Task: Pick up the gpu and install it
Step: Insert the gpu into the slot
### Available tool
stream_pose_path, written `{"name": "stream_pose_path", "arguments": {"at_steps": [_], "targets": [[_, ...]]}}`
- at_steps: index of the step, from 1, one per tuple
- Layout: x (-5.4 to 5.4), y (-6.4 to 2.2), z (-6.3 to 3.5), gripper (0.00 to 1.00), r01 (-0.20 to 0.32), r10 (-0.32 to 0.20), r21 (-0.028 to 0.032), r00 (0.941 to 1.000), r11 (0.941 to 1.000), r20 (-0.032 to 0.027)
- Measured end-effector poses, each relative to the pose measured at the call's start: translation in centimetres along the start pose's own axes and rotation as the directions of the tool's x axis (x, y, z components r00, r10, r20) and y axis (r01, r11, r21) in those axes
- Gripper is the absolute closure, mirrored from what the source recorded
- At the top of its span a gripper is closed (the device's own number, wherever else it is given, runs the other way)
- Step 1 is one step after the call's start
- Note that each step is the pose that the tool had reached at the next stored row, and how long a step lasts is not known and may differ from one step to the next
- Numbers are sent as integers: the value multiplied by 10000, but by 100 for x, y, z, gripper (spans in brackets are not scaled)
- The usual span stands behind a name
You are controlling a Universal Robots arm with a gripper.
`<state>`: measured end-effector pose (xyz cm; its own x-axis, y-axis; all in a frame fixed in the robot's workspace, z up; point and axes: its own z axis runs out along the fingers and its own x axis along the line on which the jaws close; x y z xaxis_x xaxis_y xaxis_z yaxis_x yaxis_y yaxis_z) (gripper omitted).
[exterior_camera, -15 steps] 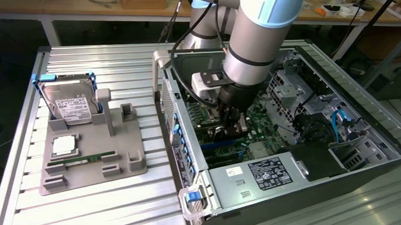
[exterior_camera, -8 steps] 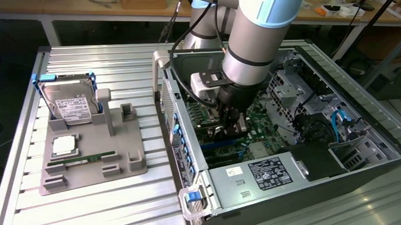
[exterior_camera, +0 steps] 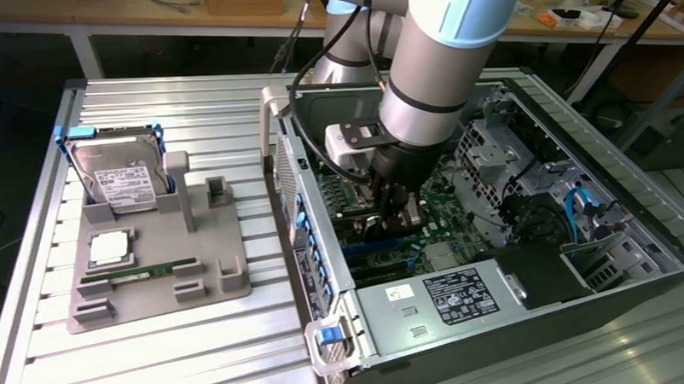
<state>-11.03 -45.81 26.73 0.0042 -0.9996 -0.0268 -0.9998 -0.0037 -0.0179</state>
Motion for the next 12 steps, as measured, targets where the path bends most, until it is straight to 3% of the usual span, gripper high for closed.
{"name": "stream_pose_path", "arguments": {"at_steps": [2, 12], "targets": [[0, 2, -1, 73, -3, 3, -37, 10000, 10000, 1], [0, 1, 6, 73, -3, 3, -33, 10000, 10000, 2]]}}
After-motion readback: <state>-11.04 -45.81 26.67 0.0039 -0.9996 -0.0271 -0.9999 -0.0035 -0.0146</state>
